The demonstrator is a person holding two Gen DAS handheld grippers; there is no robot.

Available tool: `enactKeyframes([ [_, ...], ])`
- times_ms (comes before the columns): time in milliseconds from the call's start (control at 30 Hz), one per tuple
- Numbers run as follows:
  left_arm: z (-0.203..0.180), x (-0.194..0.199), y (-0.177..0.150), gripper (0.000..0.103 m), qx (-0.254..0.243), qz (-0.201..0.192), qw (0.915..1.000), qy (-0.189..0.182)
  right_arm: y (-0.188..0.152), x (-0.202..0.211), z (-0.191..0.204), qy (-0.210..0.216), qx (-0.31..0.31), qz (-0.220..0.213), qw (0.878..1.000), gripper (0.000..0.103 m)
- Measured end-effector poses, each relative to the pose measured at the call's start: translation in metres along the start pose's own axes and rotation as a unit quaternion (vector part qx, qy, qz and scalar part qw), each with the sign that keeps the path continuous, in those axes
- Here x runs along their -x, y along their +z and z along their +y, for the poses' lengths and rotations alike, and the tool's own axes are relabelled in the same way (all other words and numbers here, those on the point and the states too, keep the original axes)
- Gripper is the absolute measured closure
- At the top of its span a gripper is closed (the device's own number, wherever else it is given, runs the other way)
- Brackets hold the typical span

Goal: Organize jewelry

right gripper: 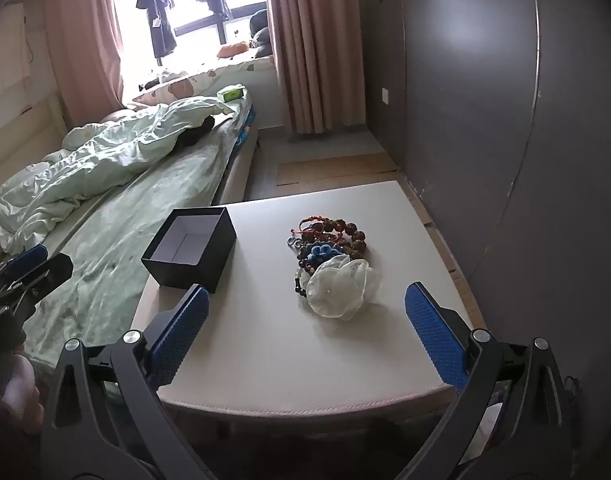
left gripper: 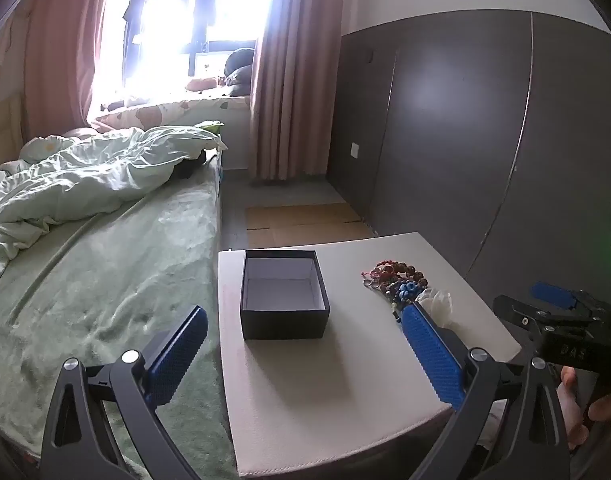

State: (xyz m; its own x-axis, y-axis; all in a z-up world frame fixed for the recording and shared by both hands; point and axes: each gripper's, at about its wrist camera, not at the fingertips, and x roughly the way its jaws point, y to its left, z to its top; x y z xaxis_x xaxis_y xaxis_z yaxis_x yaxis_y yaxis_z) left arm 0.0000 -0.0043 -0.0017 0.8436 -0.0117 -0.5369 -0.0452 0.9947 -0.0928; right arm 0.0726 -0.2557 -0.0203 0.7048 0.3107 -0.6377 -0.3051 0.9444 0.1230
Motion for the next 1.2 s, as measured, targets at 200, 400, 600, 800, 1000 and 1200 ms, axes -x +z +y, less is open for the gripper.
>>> enactKeyframes([
  [200, 0.0025, -0.003, -0.0019, 0.008, 0.005, -0.003, 0.9999, -0.008, 0.0009, 0.0029, 0.0001, 0.0, 0.0, -0.001, 1.0, 0.005],
  [400, -0.0009, 0.0001, -0.0004, 0.008, -0.005, -0.012, 0.9999, -0.005, 0.0008, 0.0037, 0.0, -0.001, 0.001, -0.002, 1.0, 0.005],
  [600, -0.0031, 0.0023, 0.0002, 0.009, -0.005, -0.013, 0.9999, -0.008, 0.0008, 0.0024, -0.001, -0.001, -0.003, -0.001, 1.0, 0.005],
  [800, -0.0013, -0.0008, 0.0019, 0.009, -0.001, -0.01, 0.9999, -0.012, 0.0019, 0.0023, -0.0012, -0.001, -0.003, -0.001, 1.0, 0.005],
  [1000, -0.0008, 0.0005, 0.0022, 0.008, -0.003, -0.011, 0.9999, -0.012, 0.0029, 0.0017, -0.0007, -0.001, 0.0, 0.0, 1.0, 0.005],
  [1200, -0.0005, 0.0007, 0.0019, 0.008, 0.005, -0.011, 0.9999, -0.004, 0.0031, 0.0022, 0.0024, -0.003, -0.001, 0.0, 1.0, 0.005],
])
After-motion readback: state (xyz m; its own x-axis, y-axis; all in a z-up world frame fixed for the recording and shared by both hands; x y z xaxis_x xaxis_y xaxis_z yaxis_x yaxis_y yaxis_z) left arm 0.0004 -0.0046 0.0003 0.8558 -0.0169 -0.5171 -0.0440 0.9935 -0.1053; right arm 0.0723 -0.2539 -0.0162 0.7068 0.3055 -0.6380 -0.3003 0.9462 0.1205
